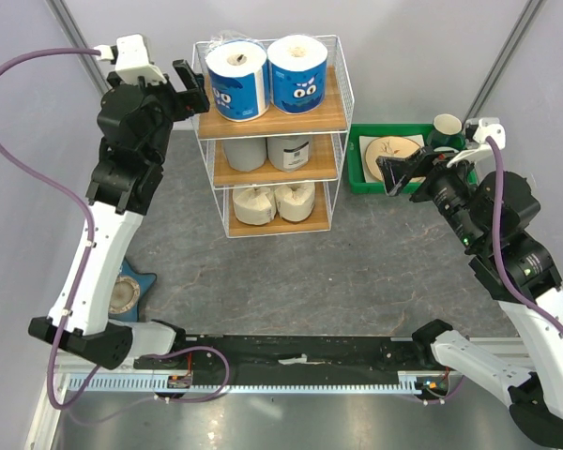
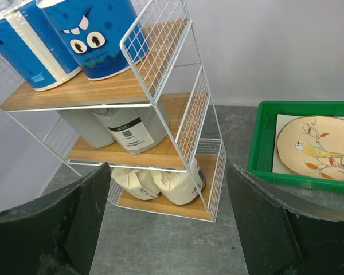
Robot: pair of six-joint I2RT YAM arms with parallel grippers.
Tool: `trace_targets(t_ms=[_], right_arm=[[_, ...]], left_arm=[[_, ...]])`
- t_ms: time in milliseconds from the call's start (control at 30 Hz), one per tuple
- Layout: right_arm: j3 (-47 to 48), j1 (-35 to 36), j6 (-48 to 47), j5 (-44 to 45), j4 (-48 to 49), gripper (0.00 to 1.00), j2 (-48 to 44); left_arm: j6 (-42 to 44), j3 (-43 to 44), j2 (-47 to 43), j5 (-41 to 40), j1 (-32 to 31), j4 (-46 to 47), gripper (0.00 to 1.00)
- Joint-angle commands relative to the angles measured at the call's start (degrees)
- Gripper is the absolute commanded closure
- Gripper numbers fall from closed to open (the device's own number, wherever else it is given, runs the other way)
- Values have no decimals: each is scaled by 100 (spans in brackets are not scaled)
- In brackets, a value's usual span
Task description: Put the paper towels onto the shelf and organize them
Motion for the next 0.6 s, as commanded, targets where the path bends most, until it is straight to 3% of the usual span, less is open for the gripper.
trace_targets(t_ms=[0, 133, 433, 567], right_arm=[[-40, -8, -54, 80, 34, 10, -56], [-102, 1, -81, 116, 34, 7, -91], [-646, -8, -81, 738, -106, 2, -425], [-1076, 1, -10, 1126, -177, 2, -776]], left_arm=[[219, 149, -650, -443, -36, 174, 3], [44, -202, -1456, -540, -36, 122, 3], [-879, -2775, -3769, -505, -36, -695, 2], [-1143, -3471, -4770, -653, -36, -1371, 0]])
